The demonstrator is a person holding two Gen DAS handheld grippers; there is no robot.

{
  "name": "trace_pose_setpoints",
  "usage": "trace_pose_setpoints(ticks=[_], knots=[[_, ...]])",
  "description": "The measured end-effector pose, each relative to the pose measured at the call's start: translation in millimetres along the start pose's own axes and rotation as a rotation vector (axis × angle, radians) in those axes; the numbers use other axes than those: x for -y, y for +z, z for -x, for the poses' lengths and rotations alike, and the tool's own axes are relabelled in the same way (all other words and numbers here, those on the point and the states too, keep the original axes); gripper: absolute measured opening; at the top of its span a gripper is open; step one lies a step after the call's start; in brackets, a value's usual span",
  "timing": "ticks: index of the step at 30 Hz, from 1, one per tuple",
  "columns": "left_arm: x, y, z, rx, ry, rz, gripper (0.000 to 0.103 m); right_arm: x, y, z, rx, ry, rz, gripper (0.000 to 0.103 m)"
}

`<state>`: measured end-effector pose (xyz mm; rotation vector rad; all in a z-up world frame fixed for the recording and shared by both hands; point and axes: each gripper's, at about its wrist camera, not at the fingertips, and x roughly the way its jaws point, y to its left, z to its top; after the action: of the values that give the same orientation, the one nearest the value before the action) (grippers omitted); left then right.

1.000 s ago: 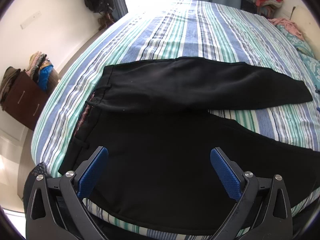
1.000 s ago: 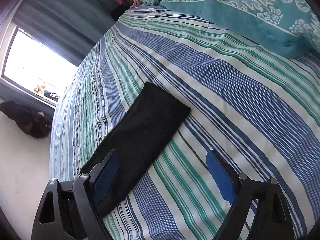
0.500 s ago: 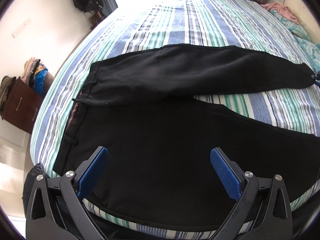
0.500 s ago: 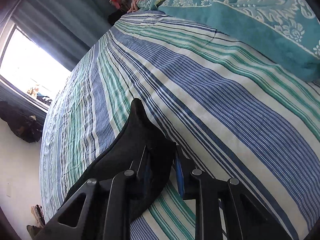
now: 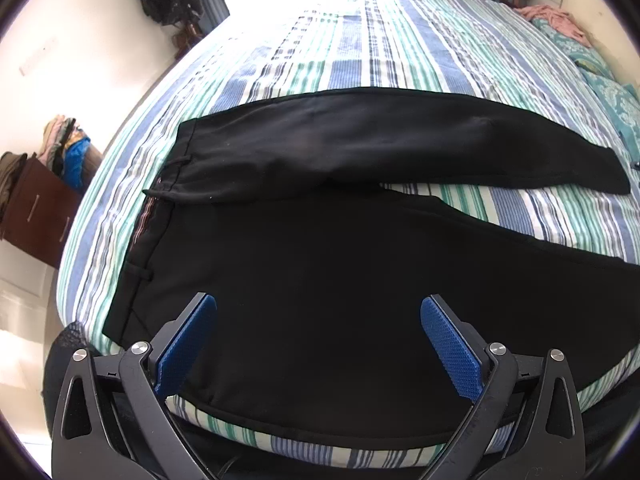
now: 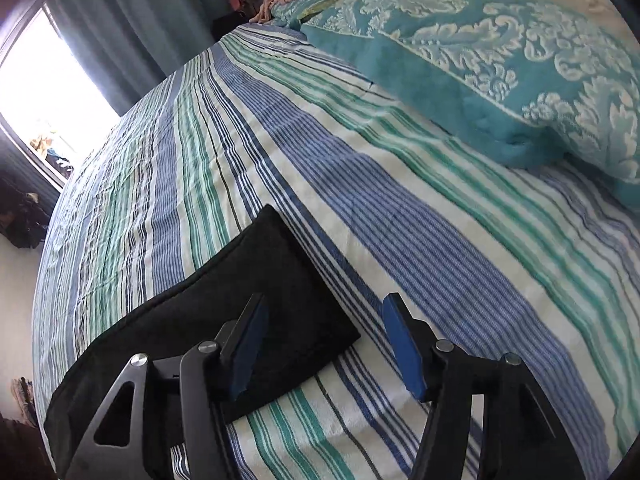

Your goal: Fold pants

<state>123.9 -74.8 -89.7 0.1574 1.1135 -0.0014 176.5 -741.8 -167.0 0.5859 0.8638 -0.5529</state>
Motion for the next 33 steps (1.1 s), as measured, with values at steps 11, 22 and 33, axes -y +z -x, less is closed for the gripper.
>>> trace_pose_setpoints(ticks=[11, 22, 33], knots=[[10, 0, -20, -0.047, 0.043, -0.029, 0.102, -58, 57, -78, -0.183, -0.025, 0.221, 0.056], [12, 6, -35, -0.061, 0.060, -0.050, 0.102, -110, 21, -100, 0.008, -0.368, 0.518, 0.026], [-27, 101, -150, 0.064, 0.300, -0.037, 0.103, -160, -59, -25, -0.073, 0.234, 0.479, 0.065]])
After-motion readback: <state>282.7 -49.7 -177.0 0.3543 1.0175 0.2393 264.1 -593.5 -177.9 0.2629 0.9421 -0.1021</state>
